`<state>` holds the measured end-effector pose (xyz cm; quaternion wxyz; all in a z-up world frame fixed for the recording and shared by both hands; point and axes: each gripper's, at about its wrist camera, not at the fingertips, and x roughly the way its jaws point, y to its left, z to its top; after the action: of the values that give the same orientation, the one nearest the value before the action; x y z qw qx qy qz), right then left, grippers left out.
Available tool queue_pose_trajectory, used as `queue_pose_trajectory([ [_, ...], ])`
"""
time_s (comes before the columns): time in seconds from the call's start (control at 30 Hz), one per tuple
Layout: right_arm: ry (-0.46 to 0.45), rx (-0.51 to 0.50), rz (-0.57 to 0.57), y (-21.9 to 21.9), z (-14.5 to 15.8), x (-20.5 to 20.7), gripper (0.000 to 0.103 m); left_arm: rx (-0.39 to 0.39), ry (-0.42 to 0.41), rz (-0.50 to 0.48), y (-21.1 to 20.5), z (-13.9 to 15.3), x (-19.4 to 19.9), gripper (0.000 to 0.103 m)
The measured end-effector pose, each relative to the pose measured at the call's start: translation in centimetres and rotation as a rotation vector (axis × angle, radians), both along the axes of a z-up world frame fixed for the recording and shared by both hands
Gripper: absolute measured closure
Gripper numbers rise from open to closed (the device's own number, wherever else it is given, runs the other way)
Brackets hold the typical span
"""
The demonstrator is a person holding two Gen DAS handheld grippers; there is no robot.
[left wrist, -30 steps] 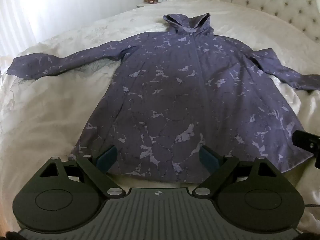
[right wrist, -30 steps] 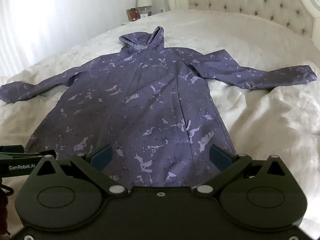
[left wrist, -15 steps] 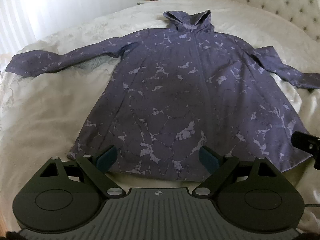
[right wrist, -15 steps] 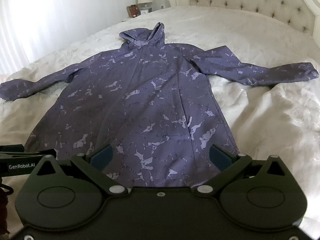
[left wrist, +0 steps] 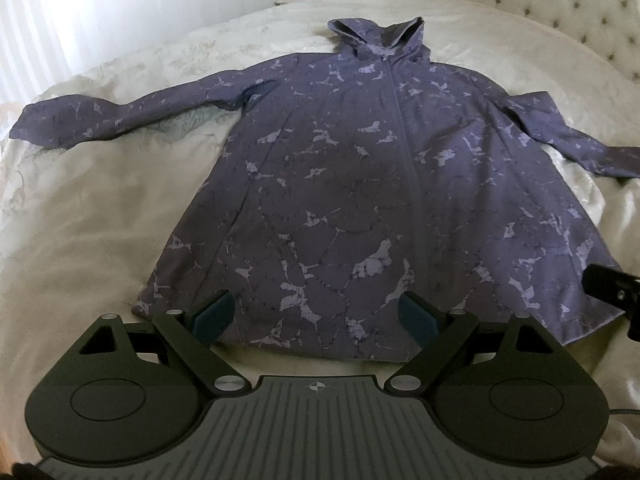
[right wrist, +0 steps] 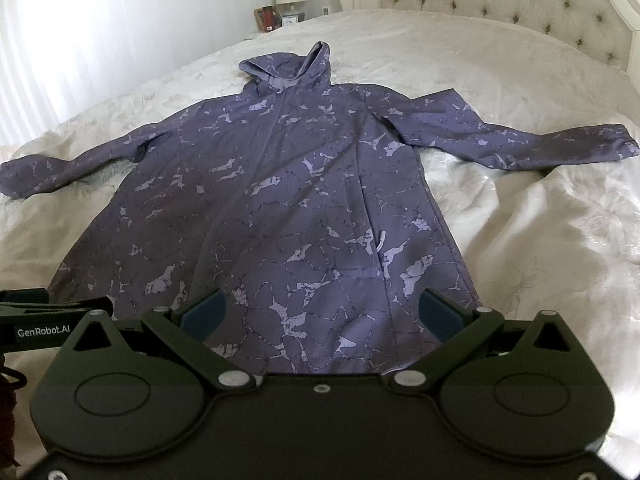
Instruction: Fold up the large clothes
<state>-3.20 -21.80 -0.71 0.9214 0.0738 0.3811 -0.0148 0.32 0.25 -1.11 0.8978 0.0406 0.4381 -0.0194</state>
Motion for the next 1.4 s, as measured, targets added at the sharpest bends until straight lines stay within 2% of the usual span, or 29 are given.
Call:
queue_pose_trajectory([
  [0.5,0.062,0.038,0.001,-0.4,-1.2,1.1,0.001,0.002,0.034,0.001,0.2,-0.8,1.1,0.014],
  [0.8,0.163,0.141,0.003,-1.8,-2.9,2.9,0.001,0.002,0.059,-0.003,0.4,-1.3,2.8,0.014],
  [1.0,0.223,0.239,-0.015,-4.2,-3.4,4.9,0.001,-0.002,0.037,-0.017,0.3,-0.7,5.1,0.014],
  [1.2,0.243,0.372,-0.058,-8.4,-2.8,8.2,0.001,-0.028,-0.014,-0.036,0.5,0.4,8.8,0.014],
  [1.4,0.219,0.333,-0.168,-13.8,-1.8,11.6,0.001,-0.108,-0.049,-0.068,0.9,0.6,13.7,0.014],
])
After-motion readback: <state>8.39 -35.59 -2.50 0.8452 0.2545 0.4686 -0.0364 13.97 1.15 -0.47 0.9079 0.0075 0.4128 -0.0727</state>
